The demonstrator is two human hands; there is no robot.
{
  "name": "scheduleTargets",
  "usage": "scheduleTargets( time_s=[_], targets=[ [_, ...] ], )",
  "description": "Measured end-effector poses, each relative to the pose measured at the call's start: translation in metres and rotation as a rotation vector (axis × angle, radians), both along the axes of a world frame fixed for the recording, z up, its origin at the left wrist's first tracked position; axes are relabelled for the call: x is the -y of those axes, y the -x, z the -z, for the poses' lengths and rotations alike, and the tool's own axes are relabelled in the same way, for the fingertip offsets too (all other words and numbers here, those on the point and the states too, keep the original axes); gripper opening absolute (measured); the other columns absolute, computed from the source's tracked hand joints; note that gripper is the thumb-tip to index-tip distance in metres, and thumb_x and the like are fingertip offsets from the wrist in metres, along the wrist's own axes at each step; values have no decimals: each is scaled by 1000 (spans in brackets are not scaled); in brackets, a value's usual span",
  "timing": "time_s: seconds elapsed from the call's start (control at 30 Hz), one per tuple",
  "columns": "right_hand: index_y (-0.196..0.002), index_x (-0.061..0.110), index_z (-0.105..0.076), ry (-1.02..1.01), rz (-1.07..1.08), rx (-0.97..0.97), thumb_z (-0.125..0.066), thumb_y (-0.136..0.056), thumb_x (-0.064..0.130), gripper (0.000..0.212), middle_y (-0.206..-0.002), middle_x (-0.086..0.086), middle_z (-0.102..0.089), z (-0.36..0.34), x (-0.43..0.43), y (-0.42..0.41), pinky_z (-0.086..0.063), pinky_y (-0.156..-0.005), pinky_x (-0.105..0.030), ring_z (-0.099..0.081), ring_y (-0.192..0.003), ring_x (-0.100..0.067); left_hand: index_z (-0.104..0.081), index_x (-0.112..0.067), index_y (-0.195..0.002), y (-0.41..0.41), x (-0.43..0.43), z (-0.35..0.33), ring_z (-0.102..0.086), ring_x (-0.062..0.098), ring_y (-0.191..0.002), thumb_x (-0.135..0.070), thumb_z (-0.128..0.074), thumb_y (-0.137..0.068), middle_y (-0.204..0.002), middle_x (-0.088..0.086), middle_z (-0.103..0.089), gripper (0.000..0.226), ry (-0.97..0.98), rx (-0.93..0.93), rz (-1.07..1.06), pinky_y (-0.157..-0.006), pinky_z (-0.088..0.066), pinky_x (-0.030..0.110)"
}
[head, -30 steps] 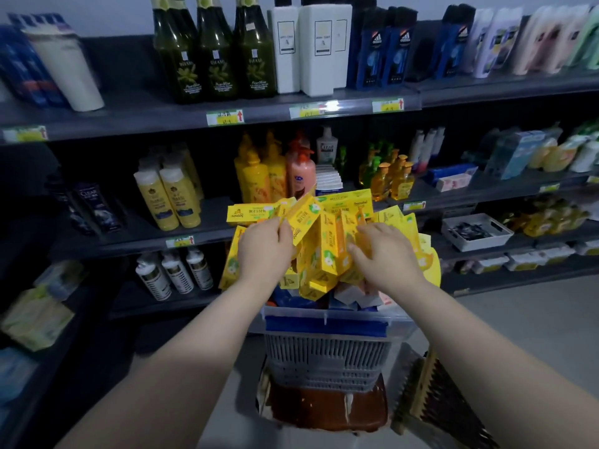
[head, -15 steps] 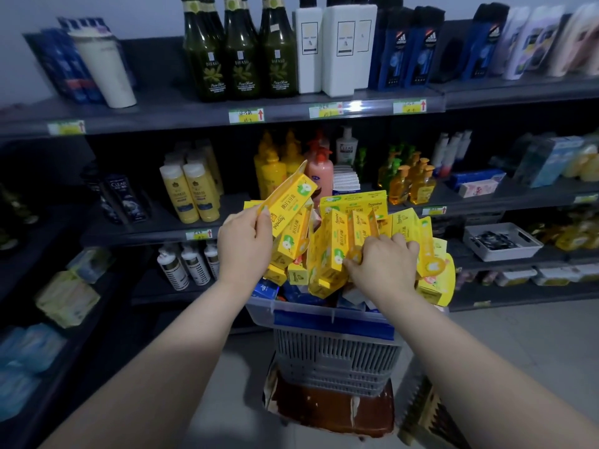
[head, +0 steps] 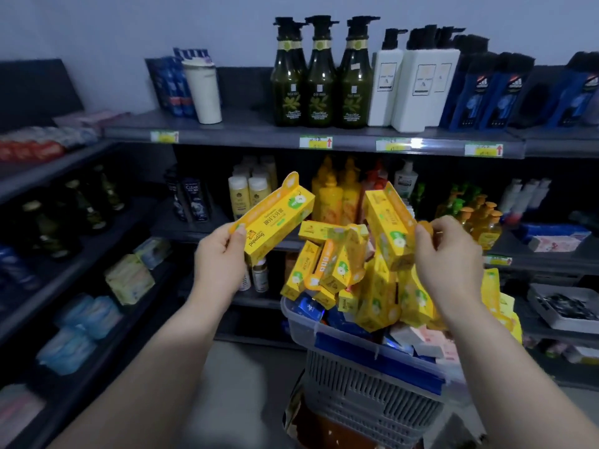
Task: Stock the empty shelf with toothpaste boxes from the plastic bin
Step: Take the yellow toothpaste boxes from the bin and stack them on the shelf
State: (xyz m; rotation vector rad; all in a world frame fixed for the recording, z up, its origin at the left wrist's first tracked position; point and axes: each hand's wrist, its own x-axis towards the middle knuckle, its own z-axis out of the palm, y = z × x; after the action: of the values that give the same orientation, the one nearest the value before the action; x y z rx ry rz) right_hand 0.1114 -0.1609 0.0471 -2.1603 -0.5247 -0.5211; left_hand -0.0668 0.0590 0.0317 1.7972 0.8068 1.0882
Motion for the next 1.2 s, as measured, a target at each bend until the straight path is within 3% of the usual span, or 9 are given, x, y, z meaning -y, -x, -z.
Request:
scheduleTargets(
  time_s=[0.1, 0.23, 0.43, 0.5, 0.57, 0.67, 0.8, 1.03, 1.2],
  targets=[
    [-94, 13, -61, -107, -158, 32, -52, -95, 24, 14, -75, -2, -57, -16, -26, 11, -35, -62, -33, -51, -72, -23, -65, -27, -80, 38, -17, -8, -51, 11, -67, -20, -51, -97, -73, -1, -60, 23, 112, 70, -106, -63, -41, 26],
    [-95, 15, -61, -172, -420, -27, -54, -94, 19, 9, -76, 0, -58, -22, -79, 47, -37, -65, -31, -53, -74, -20, -69, -16, -99, 112, -38, -15, -63, 20, -82, -24, -51, -97, -90, 7, -70, 19, 177, 92, -259, -70, -50, 31],
    [-87, 18, -60, -171, -754, -166, -53, -95, 20, 11, -76, 8, -57, -20, -151, 145, -41, -59, -29, -52, -71, -12, -67, -20, -91, 261, -55, -18, -60, 22, -76, -25, -50, -98, -90, 13, -69, 19, 160, 68, -531, -68, -47, 34],
    [-86, 18, -60, -177, -850, -205, -53, -94, 20, 11, -76, 6, -58, -19, -174, 187, -41, -60, -29, -53, -73, -15, -65, -18, -91, 317, -55, -18, -60, 13, -65, -23, -50, -98, -83, 12, -66, 17, 148, 71, -620, -60, -47, 26],
    [-84, 20, -59, -186, -955, -281, -53, -95, 18, 13, -77, 2, -58, -17, -196, 238, -44, -55, -27, -54, -73, -18, -65, -16, -91, 374, -53, -18, -54, 11, -59, -21, -51, -97, -74, 6, -61, 17, 121, 43, -708, -52, -42, 19],
    [-83, 21, -58, -196, -1100, -383, -51, -96, 18, 15, -82, -5, -58, -16, -225, 322, -43, -39, -21, -56, -69, -22, -66, -13, -89, 466, -46, -17, -48, 16, -66, -18, -52, -96, -73, 6, -58, 16, 99, 20, -818, -58, -38, 26],
    [-89, 9, -57, -232, -1252, -501, -48, -97, 14, 13, -81, -5, -53, -16, -253, 438, -38, -35, -12, -50, -64, -11, -64, -14, -81, 583, -25, -23, -45, 14, -62, -17, -52, -96, -68, 3, -55, 19, 44, -38, -966, -61, -35, 29],
    [-79, 21, -56, -210, -1501, -474, -51, -96, 17, 18, -76, 1, -57, -1, -292, 605, -45, -55, -27, -53, -69, -17, -65, -16, -76, 748, 23, -26, -46, 9, -44, -18, -55, -94, -57, 4, -55, 21, 18, -51, -1255, -50, -41, 28],
    [-86, 18, -59, -144, -1671, -463, -51, -95, 19, 12, -78, -1, -59, -4, -313, 696, -49, -65, -40, -54, -73, -23, -68, -12, -80, 831, 51, -23, -53, 19, -68, -27, -57, -89, -75, 17, -65, 21, 20, -1, -1429, -71, -52, 48]
  ],
)
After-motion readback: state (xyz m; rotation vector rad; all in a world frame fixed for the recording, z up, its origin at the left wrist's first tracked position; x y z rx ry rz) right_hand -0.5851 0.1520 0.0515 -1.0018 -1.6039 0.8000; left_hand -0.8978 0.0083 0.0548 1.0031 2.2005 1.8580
